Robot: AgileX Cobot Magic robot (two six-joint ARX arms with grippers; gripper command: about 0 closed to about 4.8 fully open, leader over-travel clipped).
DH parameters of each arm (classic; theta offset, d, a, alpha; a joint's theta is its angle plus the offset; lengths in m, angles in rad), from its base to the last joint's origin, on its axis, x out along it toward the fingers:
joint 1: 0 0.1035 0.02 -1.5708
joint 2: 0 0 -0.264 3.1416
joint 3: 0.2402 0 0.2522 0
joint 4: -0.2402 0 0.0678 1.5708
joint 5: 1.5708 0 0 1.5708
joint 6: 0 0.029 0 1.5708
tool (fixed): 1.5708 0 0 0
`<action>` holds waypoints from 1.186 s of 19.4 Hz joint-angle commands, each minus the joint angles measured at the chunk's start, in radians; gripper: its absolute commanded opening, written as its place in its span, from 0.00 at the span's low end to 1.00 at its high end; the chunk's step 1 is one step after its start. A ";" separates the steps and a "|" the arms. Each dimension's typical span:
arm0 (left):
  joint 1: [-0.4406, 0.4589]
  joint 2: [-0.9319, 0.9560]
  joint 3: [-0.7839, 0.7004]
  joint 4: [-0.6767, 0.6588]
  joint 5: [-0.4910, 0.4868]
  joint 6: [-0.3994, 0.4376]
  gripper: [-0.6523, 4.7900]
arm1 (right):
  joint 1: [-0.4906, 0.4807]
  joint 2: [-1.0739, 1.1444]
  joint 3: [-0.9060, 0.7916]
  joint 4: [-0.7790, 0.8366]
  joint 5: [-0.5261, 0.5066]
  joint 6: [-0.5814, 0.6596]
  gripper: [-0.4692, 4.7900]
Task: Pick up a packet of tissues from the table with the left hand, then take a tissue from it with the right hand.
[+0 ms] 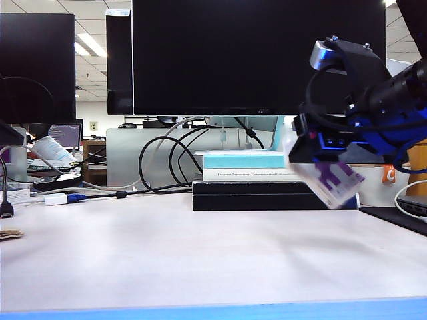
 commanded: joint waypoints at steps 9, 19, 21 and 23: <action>0.000 -0.074 -0.001 0.142 0.082 -0.067 0.96 | 0.000 -0.044 -0.005 0.122 0.053 0.030 0.99; 0.002 -0.211 -0.074 0.129 -0.035 -0.062 0.95 | 0.000 -0.177 -0.175 0.400 0.139 -0.004 0.99; 0.001 -0.212 -0.074 0.002 -0.147 -0.031 0.77 | -0.001 -0.175 -0.175 0.271 0.145 -0.007 0.98; -0.001 -0.213 -0.074 -0.022 -0.146 -0.031 0.73 | -0.001 -0.175 -0.175 0.187 0.173 -0.007 0.98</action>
